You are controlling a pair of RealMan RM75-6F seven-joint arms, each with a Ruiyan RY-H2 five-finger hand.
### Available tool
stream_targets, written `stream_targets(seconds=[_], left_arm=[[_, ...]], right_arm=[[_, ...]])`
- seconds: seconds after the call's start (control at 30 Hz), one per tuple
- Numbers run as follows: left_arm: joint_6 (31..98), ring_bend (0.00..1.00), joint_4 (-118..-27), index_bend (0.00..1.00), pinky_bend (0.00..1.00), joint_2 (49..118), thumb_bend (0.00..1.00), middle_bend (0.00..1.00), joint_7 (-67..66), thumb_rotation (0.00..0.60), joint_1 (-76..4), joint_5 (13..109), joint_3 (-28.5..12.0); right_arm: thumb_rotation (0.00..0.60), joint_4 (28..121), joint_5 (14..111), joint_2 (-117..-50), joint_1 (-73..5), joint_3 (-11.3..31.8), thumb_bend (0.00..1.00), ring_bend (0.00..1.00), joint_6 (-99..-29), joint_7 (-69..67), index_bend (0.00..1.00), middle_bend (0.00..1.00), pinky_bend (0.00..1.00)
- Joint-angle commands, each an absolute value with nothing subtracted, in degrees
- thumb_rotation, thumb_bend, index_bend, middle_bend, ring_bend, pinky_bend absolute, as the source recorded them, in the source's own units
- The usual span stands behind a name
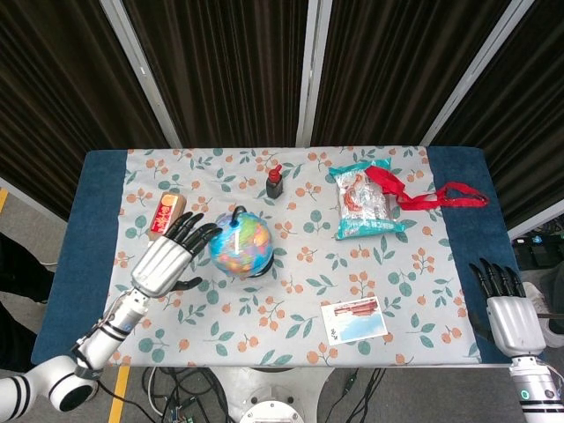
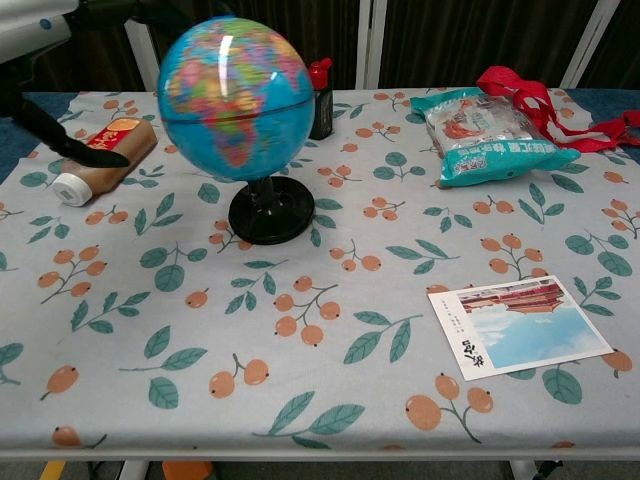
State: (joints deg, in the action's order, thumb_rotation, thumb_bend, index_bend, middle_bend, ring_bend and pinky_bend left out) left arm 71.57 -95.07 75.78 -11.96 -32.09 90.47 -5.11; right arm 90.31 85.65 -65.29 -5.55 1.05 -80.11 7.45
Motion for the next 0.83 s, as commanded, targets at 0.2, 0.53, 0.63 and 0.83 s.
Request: stream_targets(seconds=[0.2,0.53,0.63,0.83], left_arm=[[76.5,0.00,-95.1,0.10,0.09,70.4,0.12,0.15,-10.1,0.600,-27.3,87.5,-5.1],[81.7,0.00,-94.1,0.10,0.09,67.9,0.12,0.15,-9.6,0.600,-21.0,85.6,-3.3],[84.4,0.00,-92.6,0.11,0.09,67.0,0.12,0.15,-10.3,0.600,-17.8,84.7,-2.1],[89.0,0.00,-91.0,0.11,0.09,65.2,0.12,0.14,-8.9,0.600,-11.9,83.0,-0.7]], right_arm=[[0.600,90.7,85.7,-65.4,-5.6,1.1,0.29,0.00,-80.0,8.2,0.00,0.00,0.00],[0.600,92.0,86.0,-65.2,-5.8,1.2,0.29,0.00,-80.2,8.8,0.00,0.00,0.00],[0.600,92.3,86.2,-65.3,-5.9,1.2,0.29,0.00,-80.3,9.2,0.00,0.00,0.00],[0.600,92.8,86.3,-65.5,-5.8,1.2,0.29,0.00,-80.5,10.1,0.00,0.00,0.00]])
